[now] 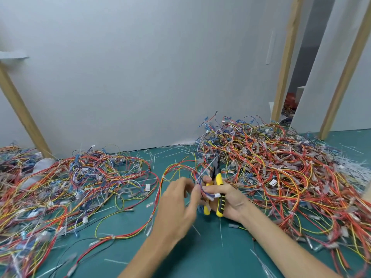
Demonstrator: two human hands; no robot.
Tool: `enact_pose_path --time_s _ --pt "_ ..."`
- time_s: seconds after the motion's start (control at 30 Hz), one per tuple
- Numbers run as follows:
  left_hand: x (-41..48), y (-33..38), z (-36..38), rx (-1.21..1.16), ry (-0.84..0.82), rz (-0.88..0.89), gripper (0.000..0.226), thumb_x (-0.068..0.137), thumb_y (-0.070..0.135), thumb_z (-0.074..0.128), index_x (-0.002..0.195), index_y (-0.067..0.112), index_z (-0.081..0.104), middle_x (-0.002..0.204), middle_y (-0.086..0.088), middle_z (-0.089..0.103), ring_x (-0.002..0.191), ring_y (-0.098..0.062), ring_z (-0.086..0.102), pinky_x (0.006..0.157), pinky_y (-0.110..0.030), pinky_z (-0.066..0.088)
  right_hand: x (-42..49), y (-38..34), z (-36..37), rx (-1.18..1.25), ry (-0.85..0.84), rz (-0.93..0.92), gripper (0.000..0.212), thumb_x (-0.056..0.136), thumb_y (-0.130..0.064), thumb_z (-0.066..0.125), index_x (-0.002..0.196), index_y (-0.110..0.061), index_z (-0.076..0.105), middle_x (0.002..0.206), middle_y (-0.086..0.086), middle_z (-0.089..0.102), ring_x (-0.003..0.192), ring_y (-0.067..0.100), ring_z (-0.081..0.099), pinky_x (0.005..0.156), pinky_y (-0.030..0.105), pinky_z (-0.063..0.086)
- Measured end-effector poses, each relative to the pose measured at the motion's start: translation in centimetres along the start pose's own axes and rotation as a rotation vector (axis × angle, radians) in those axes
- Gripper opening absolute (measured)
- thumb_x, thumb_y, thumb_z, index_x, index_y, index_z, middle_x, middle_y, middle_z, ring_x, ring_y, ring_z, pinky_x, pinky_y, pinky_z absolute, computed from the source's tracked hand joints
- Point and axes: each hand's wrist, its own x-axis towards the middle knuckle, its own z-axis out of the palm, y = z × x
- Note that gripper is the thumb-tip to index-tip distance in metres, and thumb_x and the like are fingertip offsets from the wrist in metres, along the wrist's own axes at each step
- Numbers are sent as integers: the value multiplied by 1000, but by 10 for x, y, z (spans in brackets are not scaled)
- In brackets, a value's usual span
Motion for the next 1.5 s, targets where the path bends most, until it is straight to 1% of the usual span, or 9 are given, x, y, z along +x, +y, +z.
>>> enact_pose_path --time_s 0.2,0.43,0.6,0.73,0.93,1.07,1.23,1.33,1.5 --pt "-1 1 3 -274 -38 -414 10 86 26 72 83 33 64 74 18 70 76 11 63 63 -5 40 2 11 4 -247 36 -20 27 73 3 68 84 -13 49 73 10 59 62 24 62 59 35 53" --pt "5 -8 -11 -593 -50 -703 2 92 10 63 93 10 65 84 -6 73 84 -16 68 85 -32 53 5 14 8 -275 185 -116 34 64 -1 74 81 -15 48 64 5 57 69 27 69 60 34 51" --pt "14 -11 -27 -750 -31 -766 11 98 13 53 93 7 61 69 -5 67 72 -18 64 77 -30 49 8 14 9 -241 211 -137 35 62 1 72 83 -12 48 59 6 53 53 21 56 50 30 48" --pt "8 -22 -34 -434 -78 -606 13 97 17 56 88 11 63 64 -2 64 59 -15 60 68 -28 47 6 11 5 -225 155 -134 33 63 2 73 85 -10 52 69 13 56 50 20 51 51 34 49" --pt "-5 -41 -40 623 163 193 12 87 18 70 77 13 65 79 -1 63 73 -26 58 59 -37 47 8 11 3 -197 122 -100 26 66 3 67 84 -10 52 68 9 56 51 19 50 53 33 47" --pt "5 -37 -44 719 296 436 15 89 18 60 74 17 62 114 -4 67 115 -29 47 96 -40 35 9 12 4 -187 132 -78 25 65 1 67 81 -10 52 68 11 51 50 20 49 53 32 46" --pt "19 -30 -50 548 13 531 13 97 17 54 89 9 61 130 -11 59 129 -36 49 110 -50 37 10 13 2 -182 136 -69 25 67 -2 64 86 -10 49 66 12 55 50 20 49 52 33 46" --pt "19 -34 -54 259 -54 326 10 93 17 63 89 8 60 111 -3 64 92 -21 65 86 -30 50 10 14 1 -196 139 -64 36 59 -3 71 88 -9 49 70 15 53 52 21 50 53 34 47" --pt "-8 -43 -35 -325 -16 -307 11 89 16 69 91 16 58 69 -2 69 54 -15 68 56 -29 54 13 15 1 -285 190 -100 38 50 -11 76 80 -8 53 68 20 52 51 26 48 52 34 46"
